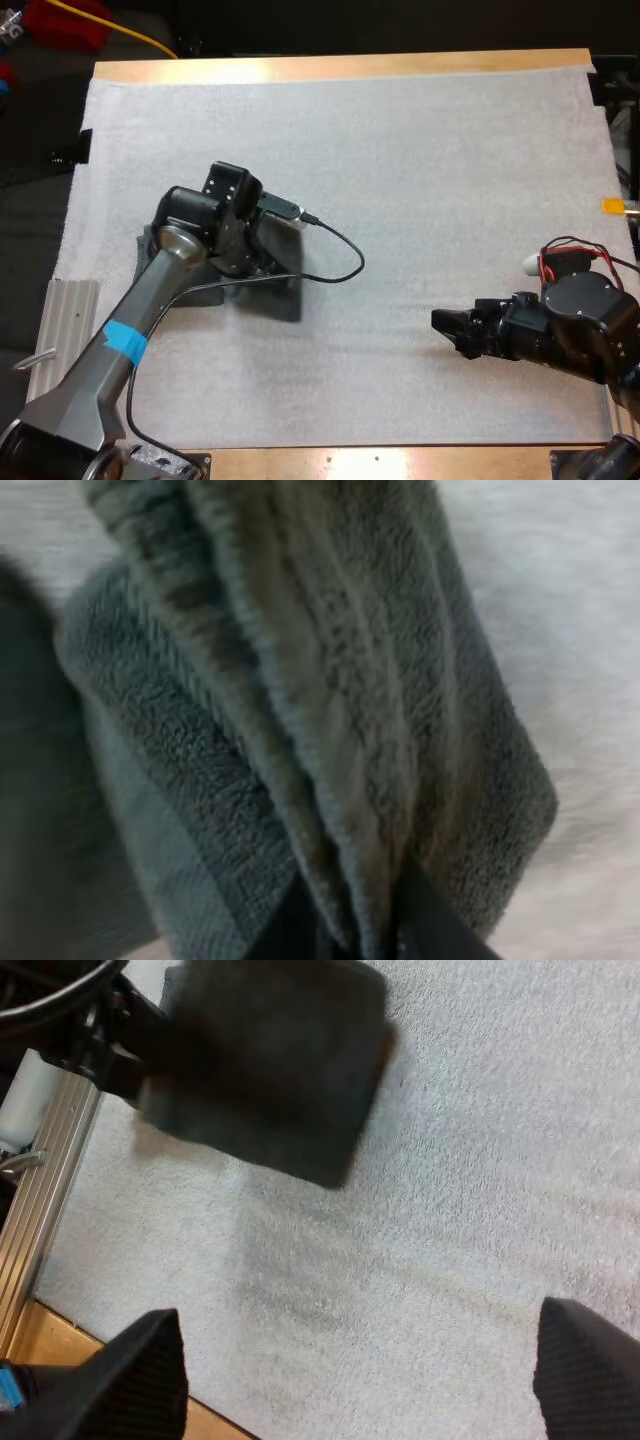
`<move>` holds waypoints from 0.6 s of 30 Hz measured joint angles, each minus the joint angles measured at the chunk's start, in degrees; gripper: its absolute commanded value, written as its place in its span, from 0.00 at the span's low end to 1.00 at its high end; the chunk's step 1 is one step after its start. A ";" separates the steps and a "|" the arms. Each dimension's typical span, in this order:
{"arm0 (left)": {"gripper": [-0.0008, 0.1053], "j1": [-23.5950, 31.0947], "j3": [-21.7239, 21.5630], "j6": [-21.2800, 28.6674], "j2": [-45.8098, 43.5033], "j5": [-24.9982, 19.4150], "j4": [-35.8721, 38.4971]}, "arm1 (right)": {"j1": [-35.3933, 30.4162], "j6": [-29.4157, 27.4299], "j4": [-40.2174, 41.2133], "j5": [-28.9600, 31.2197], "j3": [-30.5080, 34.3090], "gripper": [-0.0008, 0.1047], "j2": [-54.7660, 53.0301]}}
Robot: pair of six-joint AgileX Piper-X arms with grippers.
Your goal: Pick towel from pile, fold and stack
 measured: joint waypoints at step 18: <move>0.01 9.52 -6.21 7.28 -0.49 -8.25 4.57 | 0.00 0.00 0.00 0.11 0.00 0.67 0.00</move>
